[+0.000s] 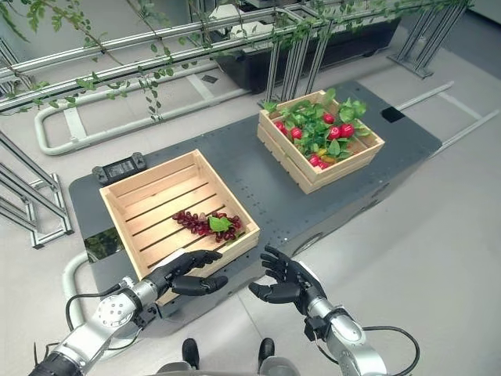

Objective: Pick up the fruits from the basket on one side to the basket on the other side

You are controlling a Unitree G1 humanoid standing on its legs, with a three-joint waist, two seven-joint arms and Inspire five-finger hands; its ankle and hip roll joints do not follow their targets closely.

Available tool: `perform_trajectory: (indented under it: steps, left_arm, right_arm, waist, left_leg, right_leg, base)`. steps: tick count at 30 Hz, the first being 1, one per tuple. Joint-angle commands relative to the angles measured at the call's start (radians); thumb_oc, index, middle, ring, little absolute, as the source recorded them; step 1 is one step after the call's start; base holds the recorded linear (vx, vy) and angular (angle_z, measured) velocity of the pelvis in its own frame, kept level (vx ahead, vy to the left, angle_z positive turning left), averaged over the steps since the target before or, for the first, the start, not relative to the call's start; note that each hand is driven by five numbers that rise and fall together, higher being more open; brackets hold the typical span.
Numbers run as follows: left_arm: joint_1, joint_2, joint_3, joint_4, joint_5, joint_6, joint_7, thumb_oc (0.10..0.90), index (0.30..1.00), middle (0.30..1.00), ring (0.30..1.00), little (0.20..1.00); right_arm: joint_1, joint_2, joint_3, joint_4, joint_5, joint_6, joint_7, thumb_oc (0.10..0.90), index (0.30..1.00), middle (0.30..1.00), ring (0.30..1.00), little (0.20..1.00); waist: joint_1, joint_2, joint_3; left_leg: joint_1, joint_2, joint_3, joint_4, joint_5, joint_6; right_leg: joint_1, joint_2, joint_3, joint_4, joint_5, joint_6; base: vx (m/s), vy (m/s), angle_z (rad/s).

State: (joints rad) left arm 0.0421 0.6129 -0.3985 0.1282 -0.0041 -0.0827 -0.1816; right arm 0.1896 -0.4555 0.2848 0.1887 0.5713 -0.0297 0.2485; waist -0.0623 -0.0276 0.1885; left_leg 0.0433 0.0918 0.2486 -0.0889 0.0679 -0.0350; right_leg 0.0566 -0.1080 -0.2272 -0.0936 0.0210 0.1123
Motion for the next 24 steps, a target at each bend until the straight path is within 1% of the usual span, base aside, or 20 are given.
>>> perform_trajectory:
  steps: [1,2,3,5,6,7,8,9,11,13,14,16,17,18,19,21,22,23,24]
  left_arm:
    - [-0.064,0.045,0.139,-0.115,0.11,-0.211,0.14,0.8,0.9,0.9,0.9,0.9]
    - [-0.062,0.071,0.167,-0.128,0.135,-0.239,0.179,0.8,0.9,0.9,0.9,0.9]
    - [-0.061,0.085,0.187,-0.14,0.141,-0.247,0.195,0.8,0.9,0.9,0.9,0.9]
    - [-0.046,0.132,0.271,-0.173,0.183,-0.3,0.265,0.8,0.9,0.9,0.9,0.9]
    - [-0.044,0.137,0.279,-0.174,0.187,-0.305,0.27,0.8,0.9,0.9,0.9,0.9]
    - [-0.033,0.152,0.314,-0.188,0.226,-0.326,0.305,0.8,0.9,0.9,0.9,0.9]
    - [-0.021,0.162,0.337,-0.204,0.24,-0.331,0.32,0.8,0.9,0.9,0.9,0.9]
    - [-0.011,0.177,0.36,-0.213,0.283,-0.338,0.352,0.8,0.9,0.9,0.9,0.9]
    - [-0.008,0.198,0.372,-0.207,0.355,-0.339,0.412,0.8,0.9,0.9,0.9,0.9]
    - [-0.006,0.23,0.391,-0.2,0.398,-0.322,0.491,0.8,0.9,0.9,0.9,0.9]
    - [-0.008,0.235,0.395,-0.195,0.42,-0.315,0.512,0.8,0.9,0.9,0.9,0.9]
    - [-0.032,0.261,0.387,-0.174,0.479,-0.268,0.577,0.8,0.9,0.9,0.9,0.9]
    - [-0.043,0.271,0.383,-0.161,0.549,-0.239,0.606,0.8,0.9,0.9,0.9,0.9]
    - [-0.058,0.287,0.367,-0.144,0.623,-0.202,0.629,0.8,0.9,0.9,0.9,0.9]
    - [-0.074,0.308,0.343,-0.128,0.641,-0.164,0.648,0.8,0.9,0.9,0.9,0.9]
    - [-0.105,0.329,0.309,-0.104,0.678,-0.118,0.679,0.8,0.9,0.9,0.9,0.9]
    - [-0.126,0.339,0.281,-0.092,0.686,-0.093,0.689,0.8,0.9,0.9,0.9,0.9]
    - [-0.136,0.344,0.269,-0.087,0.69,-0.082,0.694,0.8,0.9,0.9,0.9,0.9]
    - [-0.168,0.353,0.235,-0.069,0.705,-0.056,0.711,0.8,0.9,0.9,0.9,0.9]
  right_arm:
    - [-0.014,-0.004,-0.048,-0.092,0.081,-0.098,0.014,0.8,0.9,0.9,0.9,0.9]
    - [-0.008,-0.002,-0.052,-0.093,0.084,-0.092,0.022,0.8,0.9,0.9,0.9,0.9]
    - [-0.003,-0.002,-0.057,-0.093,0.082,-0.091,0.025,0.8,0.9,0.9,0.9,0.9]
    - [0.027,0.001,-0.075,-0.096,0.067,-0.082,0.036,0.8,0.9,0.9,0.9,0.9]
    - [0.031,0.001,-0.078,-0.096,0.065,-0.078,0.038,0.8,0.9,0.9,0.9,0.9]
    - [0.048,0.004,-0.088,-0.094,0.052,-0.066,0.046,0.8,0.9,0.9,0.9,0.9]
    - [0.063,0.003,-0.095,-0.096,0.046,-0.059,0.054,0.8,0.9,0.9,0.9,0.9]
    - [0.079,0.001,-0.102,-0.097,0.034,-0.044,0.054,0.8,0.9,0.9,0.9,0.9]
    - [0.091,-0.005,-0.106,-0.091,0.021,-0.032,0.054,0.8,0.9,0.9,0.9,0.9]
    - [0.113,-0.015,-0.111,-0.085,0.017,-0.017,0.053,0.8,0.9,0.9,0.9,0.9]
    - [0.117,-0.016,-0.113,-0.077,0.014,-0.014,0.053,0.8,0.9,0.9,0.9,0.9]
    - [0.119,-0.025,-0.107,-0.068,0.007,0.009,0.048,0.8,0.9,0.9,0.9,0.9]
    - [0.118,-0.029,-0.103,-0.056,0.018,0.019,0.043,0.8,0.9,0.9,0.9,0.9]
    - [0.115,-0.031,-0.1,-0.049,0.039,0.037,0.039,0.8,0.9,0.9,0.9,0.9]
    - [0.114,-0.032,-0.093,-0.041,0.046,0.054,0.037,0.8,0.9,0.9,0.9,0.9]
    - [0.11,-0.044,-0.082,-0.027,0.021,0.043,0.047,0.8,0.9,0.9,0.9,0.9]
    - [0.104,-0.055,-0.072,-0.028,0.04,0.053,0.049,0.8,0.9,0.9,0.9,0.9]
    - [0.099,-0.06,-0.068,-0.029,0.043,0.055,0.051,0.8,0.9,0.9,0.9,0.9]
    - [0.077,-0.071,-0.053,-0.025,0.036,0.062,0.06,0.8,0.9,0.9,0.9,0.9]
  waist:
    - [0.004,-0.001,-0.075]
    - [0.004,0.0,-0.078]
    - [0.005,0.001,-0.079]
    - [0.007,0.003,-0.087]
    - [0.007,0.003,-0.088]
    - [0.006,0.002,-0.09]
    - [0.005,0.001,-0.092]
    - [0.003,0.0,-0.093]
    - [-0.002,0.0,-0.093]
    - [-0.01,-0.003,-0.092]
    - [-0.013,-0.003,-0.092]
    - [-0.022,-0.005,-0.086]
    - [-0.026,-0.006,-0.084]
    - [-0.03,-0.006,-0.08]
    - [-0.035,-0.006,-0.075]
    - [-0.042,-0.007,-0.061]
    - [-0.046,-0.007,-0.044]
    - [-0.047,-0.007,-0.034]
    - [-0.05,-0.007,-0.008]
  left_leg:
    - [0.015,0.023,-0.067,0.002,-0.04,-0.03]
    - [0.015,0.019,-0.069,0.002,-0.044,-0.028]
    - [0.015,0.016,-0.07,0.002,-0.046,-0.028]
    - [0.018,0.009,-0.068,0.002,-0.056,-0.025]
    - [0.018,0.009,-0.068,0.002,-0.057,-0.025]
    - [0.019,0.006,-0.068,0.002,-0.062,-0.025]
    - [0.019,0.004,-0.069,0.002,-0.064,-0.025]
    - [0.019,0.001,-0.066,0.002,-0.067,-0.024]
    - [0.018,-0.001,-0.064,0.002,-0.069,-0.024]
    - [0.019,-0.003,-0.06,0.002,-0.072,-0.023]
    - [0.02,-0.004,-0.059,0.002,-0.074,-0.023]
    - [0.02,-0.004,-0.053,0.002,-0.074,-0.022]
    - [0.019,-0.004,-0.051,0.002,-0.076,-0.022]
    - [0.019,-0.003,-0.047,0.002,-0.076,-0.022]
    - [0.018,-0.003,-0.042,0.002,-0.076,-0.022]
    - [0.016,-0.001,-0.031,0.002,-0.077,-0.019]
    - [0.01,0.0,-0.025,0.002,-0.073,-0.017]
    - [0.005,0.001,-0.022,0.002,-0.07,-0.017]
    - [-0.011,0.002,-0.021,0.002,-0.061,-0.017]
  right_leg:
    - [-0.031,-0.013,0.041,0.006,0.04,0.014]
    - [-0.031,-0.015,0.043,0.006,0.04,0.015]
    - [-0.032,-0.016,0.043,0.006,0.04,0.016]
    - [-0.032,-0.023,0.04,0.006,0.038,0.02]
    - [-0.032,-0.024,0.04,0.006,0.038,0.021]
    - [-0.031,-0.027,0.039,0.006,0.037,0.023]
    - [-0.032,-0.029,0.04,0.006,0.038,0.026]
    - [-0.035,-0.032,0.042,0.006,0.039,0.029]
    - [-0.038,-0.034,0.044,0.006,0.042,0.033]
    - [-0.041,-0.036,0.046,0.006,0.042,0.037]
    - [-0.042,-0.036,0.048,0.006,0.042,0.039]
    - [-0.047,-0.035,0.051,0.006,0.045,0.041]
    - [-0.051,-0.034,0.055,0.006,0.047,0.042]
    - [-0.054,-0.033,0.058,0.006,0.048,0.043]
    - [-0.057,-0.033,0.059,0.006,0.051,0.045]
    - [-0.071,-0.031,0.064,0.014,0.051,0.045]
    - [-0.087,-0.03,0.07,0.029,0.047,0.045]
    - [-0.097,-0.029,0.072,0.037,0.045,0.044]
    - [-0.125,-0.027,0.079,0.056,0.041,0.042]
  base:
    - [0.04,0.101,0.01]
    - [0.04,0.096,0.0]
    - [0.03,0.106,-0.01]
    - [0.03,0.095,0.0]
    - [0.04,0.08,0.01]
    - [0.03,0.062,0.02]
    - [0.04,0.082,0.03]
    - [0.03,0.057,0.02]
    - [0.03,0.043,0.03]
    - [0.05,0.032,0.0]
    - [0.06,0.028,-0.03]
    - [0.05,0.02,-0.02]
    - [0.05,0.015,-0.03]
    - [0.05,0.016,-0.04]
    - [0.04,0.019,-0.08]
    - [0.01,0.025,-0.12]
    - [-0.03,0.029,-0.1]
    - [-0.08,0.044,-0.1]
    - [-0.13,0.039,-0.15]
